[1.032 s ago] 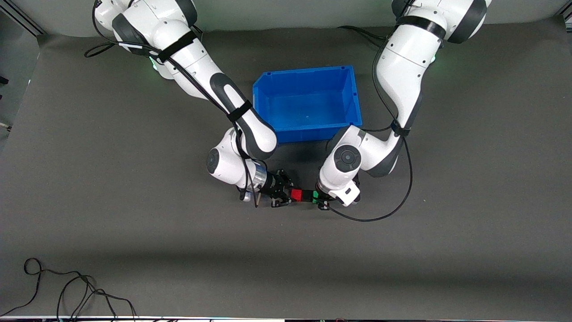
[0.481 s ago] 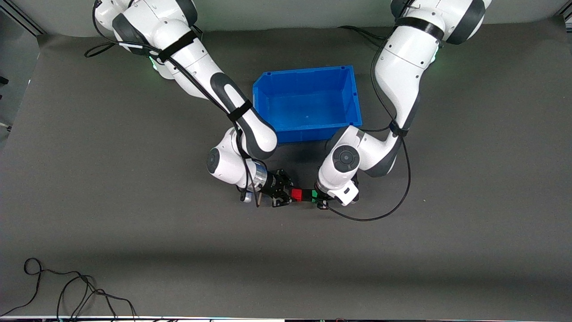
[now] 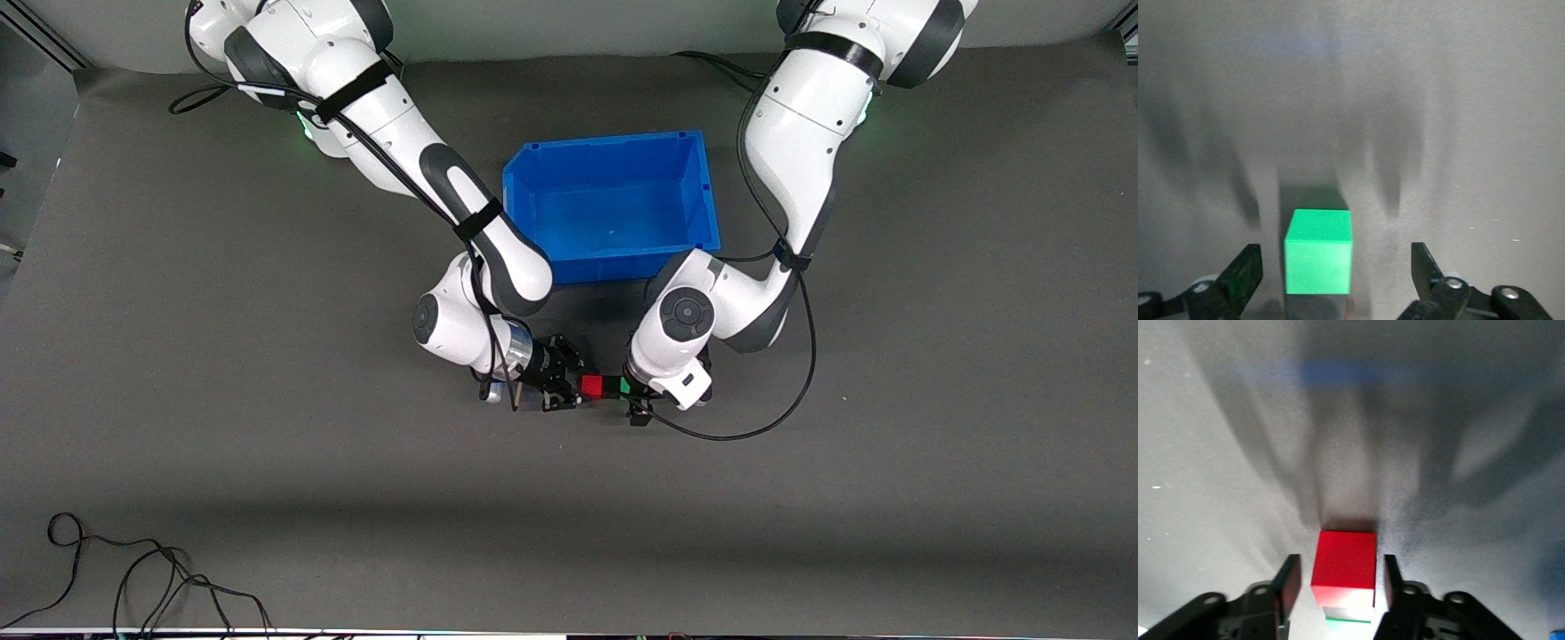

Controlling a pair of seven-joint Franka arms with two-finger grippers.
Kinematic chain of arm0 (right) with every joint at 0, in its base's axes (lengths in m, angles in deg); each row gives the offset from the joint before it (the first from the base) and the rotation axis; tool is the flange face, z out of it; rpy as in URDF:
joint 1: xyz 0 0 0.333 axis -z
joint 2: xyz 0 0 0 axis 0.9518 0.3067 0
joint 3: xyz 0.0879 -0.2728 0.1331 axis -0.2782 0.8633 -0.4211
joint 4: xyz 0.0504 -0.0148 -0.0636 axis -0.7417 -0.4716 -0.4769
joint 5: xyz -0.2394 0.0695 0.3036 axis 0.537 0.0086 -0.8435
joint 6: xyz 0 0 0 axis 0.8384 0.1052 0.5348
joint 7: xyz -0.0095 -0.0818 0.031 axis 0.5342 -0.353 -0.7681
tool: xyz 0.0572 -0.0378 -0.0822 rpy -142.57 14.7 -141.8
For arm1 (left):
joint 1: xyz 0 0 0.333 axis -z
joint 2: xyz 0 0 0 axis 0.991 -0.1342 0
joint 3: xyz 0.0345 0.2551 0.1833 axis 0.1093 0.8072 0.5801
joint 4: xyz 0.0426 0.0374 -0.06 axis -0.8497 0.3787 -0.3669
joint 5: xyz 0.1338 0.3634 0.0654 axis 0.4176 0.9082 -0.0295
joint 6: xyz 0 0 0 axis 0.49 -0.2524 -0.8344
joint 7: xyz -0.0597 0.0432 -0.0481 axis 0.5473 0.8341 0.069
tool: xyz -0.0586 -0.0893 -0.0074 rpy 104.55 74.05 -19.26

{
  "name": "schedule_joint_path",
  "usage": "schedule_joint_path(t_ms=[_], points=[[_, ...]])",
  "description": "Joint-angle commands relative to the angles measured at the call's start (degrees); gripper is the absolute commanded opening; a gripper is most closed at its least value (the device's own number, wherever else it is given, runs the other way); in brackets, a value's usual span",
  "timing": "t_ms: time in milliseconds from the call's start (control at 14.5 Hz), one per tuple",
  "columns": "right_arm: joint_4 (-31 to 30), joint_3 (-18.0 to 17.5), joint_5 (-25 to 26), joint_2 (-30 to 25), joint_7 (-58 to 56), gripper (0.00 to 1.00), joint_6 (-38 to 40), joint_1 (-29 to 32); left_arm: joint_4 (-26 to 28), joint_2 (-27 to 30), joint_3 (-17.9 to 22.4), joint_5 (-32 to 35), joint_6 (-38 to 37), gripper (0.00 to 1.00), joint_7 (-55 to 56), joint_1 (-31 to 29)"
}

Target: Attach green and red cubes to black cube

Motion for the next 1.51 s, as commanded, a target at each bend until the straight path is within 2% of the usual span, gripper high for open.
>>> schedule_joint_path(t_ms=[0,138,275,413,550,688,963,1169,1307,1444], points=[[0.3,0.7,-1.2,-1.4,-0.7,1.0,-0.7,-0.3,-0.7,2.9,0.7,0.2,-3.8,1.0,0.2,-1.4],[0.1,1.0,-1.2,-2.8,-0.6,1.0,-0.2,0.6,-0.6,6.0,0.7,0.3,-7.8,1.0,-1.5,-3.2],[-0.3,1.2,-0.6,-4.3,-0.6,1.0,1.5,2.2,-0.1,9.9,0.9,0.1,-14.3,1.0,-7.7,-6.1],[-0.1,5.7,0.6,-5.6,-0.7,1.0,8.7,2.8,0.1,13.5,0.7,-0.5,-19.7,1.0,-13.3,-10.5],[0.3,11.8,6.3,-7.6,-1.0,1.0,19.1,2.8,0.2,16.2,0.7,-0.3,-24.7,1.0,-22.0,-14.0],[0.4,17.1,10.6,-10.2,-1.5,1.0,26.9,2.8,0.0,19.7,0.7,-0.4,-30.4,1.0,-35.2,-18.8],[0.3,24.9,17.6,-15.0,-7.6,1.0,38.7,2.9,0.1,25.4,1.1,0.5,-38.3,1.0,-63.1,-25.9],[0.3,30.9,23.3,-19.0,-18.5,1.0,47.7,2.8,-0.7,28.7,1.3,1.7,-42.4,1.0,-87.3,-30.9],[0.3,33.9,31.3,-22.7,-25.5,1.0,52.5,2.5,-5.9,28.3,1.2,1.3,-46.7,1.0,-98.2,-33.5],[-0.1,34.1,40.6,-27.5,-32.2,1.0,54.1,2.7,-13.0,26.2,1.2,1.7,-51.1,1.0,-99.8,-33.5]])
